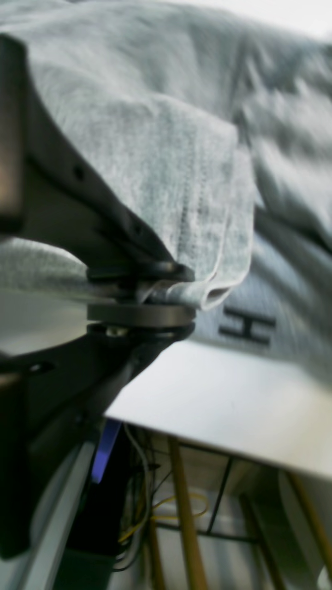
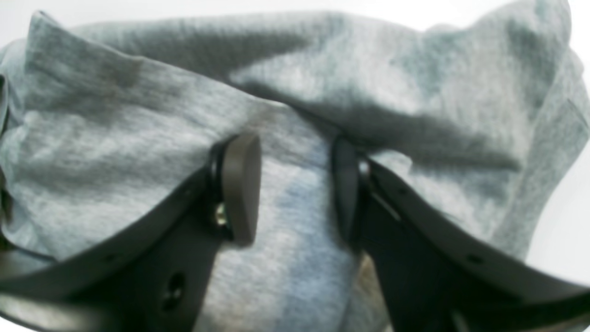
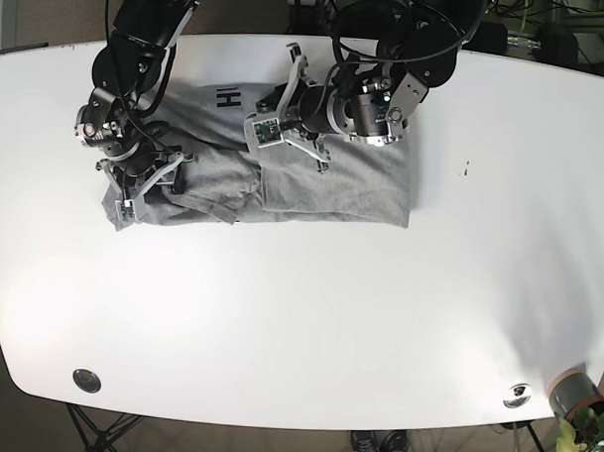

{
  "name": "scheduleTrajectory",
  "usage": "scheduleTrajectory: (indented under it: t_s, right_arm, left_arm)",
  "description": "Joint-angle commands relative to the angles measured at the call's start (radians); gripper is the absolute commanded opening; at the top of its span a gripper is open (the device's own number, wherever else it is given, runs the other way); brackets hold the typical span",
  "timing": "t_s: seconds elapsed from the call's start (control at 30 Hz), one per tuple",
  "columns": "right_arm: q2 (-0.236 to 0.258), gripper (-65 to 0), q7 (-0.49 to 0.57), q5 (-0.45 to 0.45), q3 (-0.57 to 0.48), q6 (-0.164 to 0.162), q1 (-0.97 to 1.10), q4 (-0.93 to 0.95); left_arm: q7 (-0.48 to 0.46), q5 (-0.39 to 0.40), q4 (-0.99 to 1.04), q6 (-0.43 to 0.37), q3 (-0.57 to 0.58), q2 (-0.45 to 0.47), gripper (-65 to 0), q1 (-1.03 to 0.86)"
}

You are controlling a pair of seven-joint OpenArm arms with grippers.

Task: Fold the T-shirt properly
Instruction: 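Lift the folded fabric with the left gripper and lay it over the shirt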

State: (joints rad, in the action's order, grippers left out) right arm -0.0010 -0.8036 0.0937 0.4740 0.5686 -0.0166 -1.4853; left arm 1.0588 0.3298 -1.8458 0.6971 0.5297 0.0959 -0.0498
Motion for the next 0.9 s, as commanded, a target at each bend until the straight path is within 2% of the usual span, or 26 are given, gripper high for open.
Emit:
scheduleTrajectory:
  t_s: [0.0,0.13,0.2,0.37,0.47,0.63,0.77,0.87]
  right_arm:
    - [-0.001,-40.4,-0.038,-0.013,-0.002,0.003,0.002,-0.002]
    - [-0.001,-40.4,-0.038,-0.013,-0.002,0.003,0.002,-0.001]
    - [-0.001,-40.4,-0.038,-0.013,-0.002,0.003,0.000,0.001]
    - [-0.001,-40.4,-0.038,-0.013,-0.002,0.003,0.000,0.001]
    - [-0.001,-40.4,-0.038,-0.013,-0.002,0.003,-0.001,0.001]
    - [-0.012,-40.4,-0.038,-0.004,-0.001,0.003,-0.003,-0.011]
    - [-0.021,-40.0,-0.046,0.062,0.002,-0.003,0.000,-0.079]
    - [-0.020,-39.6,-0.066,0.105,0.002,-0.006,0.002,-0.145]
  left_arm:
    - [-0.018,0.015,-0.021,0.001,0.023,-0.003,-60.0,0.012]
    - [-0.018,0.015,-0.021,0.001,0.036,0.018,-59.2,0.014]
    - [-0.018,0.015,-0.021,0.001,0.039,0.026,-54.6,0.014]
    - [-0.018,0.019,-0.025,0.001,0.036,0.060,-36.4,0.015]
    - [-0.018,0.021,-0.053,0.001,0.034,0.078,-29.9,0.015]
    - [-0.016,0.022,-0.099,0.001,0.037,0.083,-29.0,0.012]
    - [-0.016,0.022,-0.108,0.001,0.023,0.083,-29.2,0.014]
    - [-0.016,0.033,-0.110,0.001,-0.056,0.081,-31.4,0.008]
